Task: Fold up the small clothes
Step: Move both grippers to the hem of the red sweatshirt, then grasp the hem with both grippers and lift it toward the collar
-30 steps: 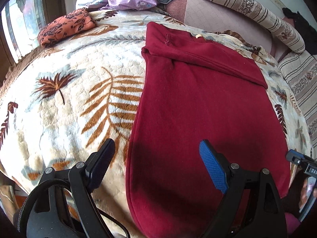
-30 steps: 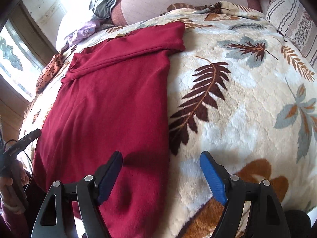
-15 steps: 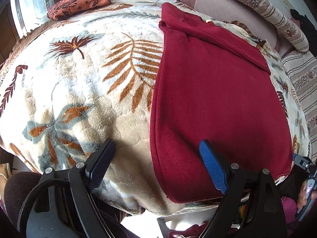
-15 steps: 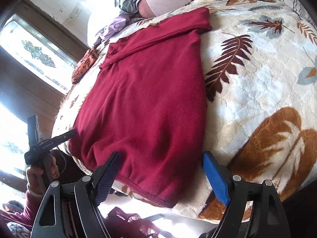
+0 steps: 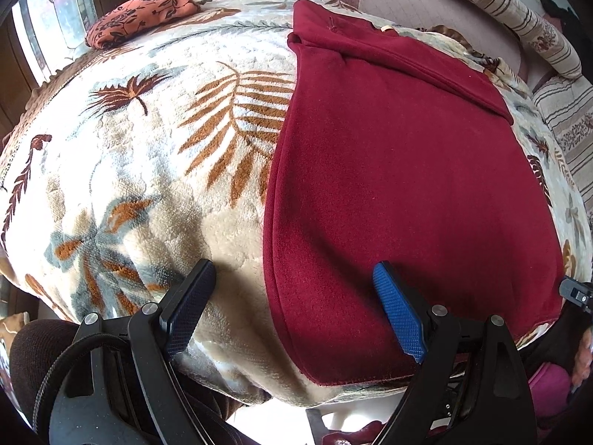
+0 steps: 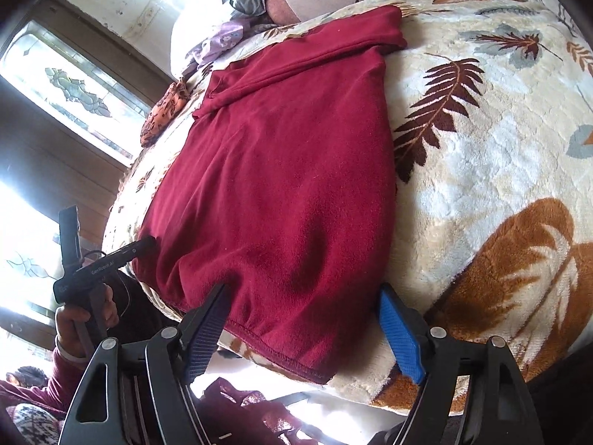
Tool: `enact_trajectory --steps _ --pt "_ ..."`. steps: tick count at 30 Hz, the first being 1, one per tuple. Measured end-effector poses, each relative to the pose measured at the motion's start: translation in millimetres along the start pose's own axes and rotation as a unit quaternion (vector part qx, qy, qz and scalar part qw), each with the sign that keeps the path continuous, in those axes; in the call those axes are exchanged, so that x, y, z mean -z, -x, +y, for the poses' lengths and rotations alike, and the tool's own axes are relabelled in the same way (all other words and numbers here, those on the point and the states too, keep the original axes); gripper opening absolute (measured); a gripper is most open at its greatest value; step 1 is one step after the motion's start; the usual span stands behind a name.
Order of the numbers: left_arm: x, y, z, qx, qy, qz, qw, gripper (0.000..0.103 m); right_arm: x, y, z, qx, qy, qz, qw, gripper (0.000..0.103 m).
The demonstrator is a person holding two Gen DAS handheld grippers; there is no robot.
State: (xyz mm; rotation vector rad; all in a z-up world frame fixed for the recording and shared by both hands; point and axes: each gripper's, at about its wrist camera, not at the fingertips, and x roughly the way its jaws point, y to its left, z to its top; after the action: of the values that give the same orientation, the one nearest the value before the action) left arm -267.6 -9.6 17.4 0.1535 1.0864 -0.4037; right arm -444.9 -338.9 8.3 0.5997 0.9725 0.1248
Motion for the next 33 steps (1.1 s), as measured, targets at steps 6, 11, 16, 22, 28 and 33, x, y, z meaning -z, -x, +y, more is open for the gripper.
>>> enact_trajectory --steps 6,11,16,22,28,33 --pt "-1 3 -5 0.029 -0.006 0.006 0.9996 0.088 -4 -8 10 -0.018 0.025 0.009 0.999 0.045" --pt "-2 0 -11 0.046 -0.02 0.013 0.9987 0.087 -5 -13 2 -0.042 0.011 0.02 0.999 0.045" --pt "-6 -3 -10 0.046 -0.013 0.014 0.9987 0.087 -5 -15 6 -0.057 0.017 0.017 0.998 0.064" --pt "-8 2 -12 0.038 -0.032 0.003 0.9988 0.042 -3 -20 24 -0.035 0.057 0.004 0.998 0.05" --pt "-25 9 0 0.087 -0.003 0.015 0.9961 0.012 -17 -17 30 -0.063 0.071 0.0 0.995 0.018" --pt "-55 27 -1 0.124 0.005 -0.021 0.992 0.01 -45 4 39 -0.093 0.072 -0.049 0.992 0.017"
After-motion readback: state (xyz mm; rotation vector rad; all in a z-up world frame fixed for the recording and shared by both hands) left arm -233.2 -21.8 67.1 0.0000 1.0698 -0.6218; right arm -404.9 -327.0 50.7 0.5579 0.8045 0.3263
